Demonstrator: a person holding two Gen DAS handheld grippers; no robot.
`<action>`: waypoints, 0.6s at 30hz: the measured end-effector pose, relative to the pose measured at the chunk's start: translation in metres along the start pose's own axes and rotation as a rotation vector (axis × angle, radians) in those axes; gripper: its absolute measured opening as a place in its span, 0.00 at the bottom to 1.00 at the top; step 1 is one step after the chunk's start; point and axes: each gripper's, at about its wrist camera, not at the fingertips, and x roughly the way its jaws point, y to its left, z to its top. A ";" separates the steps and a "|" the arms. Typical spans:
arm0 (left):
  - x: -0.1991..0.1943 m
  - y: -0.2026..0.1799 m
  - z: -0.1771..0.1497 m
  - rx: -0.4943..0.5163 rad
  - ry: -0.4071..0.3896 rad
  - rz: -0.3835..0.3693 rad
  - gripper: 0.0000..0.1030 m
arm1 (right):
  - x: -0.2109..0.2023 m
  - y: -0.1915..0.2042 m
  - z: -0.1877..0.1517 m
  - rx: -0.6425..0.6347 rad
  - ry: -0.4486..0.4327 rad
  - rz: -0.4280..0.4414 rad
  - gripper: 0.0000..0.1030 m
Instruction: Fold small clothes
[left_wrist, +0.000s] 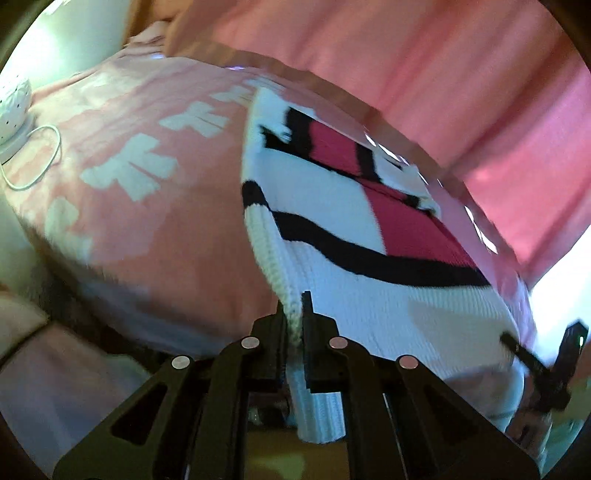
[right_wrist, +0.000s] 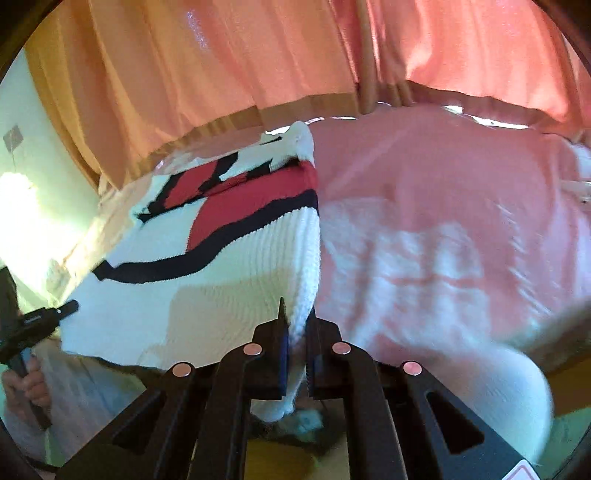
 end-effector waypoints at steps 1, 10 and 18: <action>-0.008 -0.008 -0.014 0.020 0.009 -0.017 0.05 | -0.009 -0.004 -0.011 -0.005 0.018 -0.006 0.06; -0.080 -0.034 0.006 0.028 -0.170 -0.083 0.05 | -0.075 0.009 0.002 -0.040 -0.097 0.070 0.06; 0.045 -0.052 0.171 0.043 -0.256 0.083 0.06 | 0.068 0.007 0.151 0.072 -0.158 0.154 0.07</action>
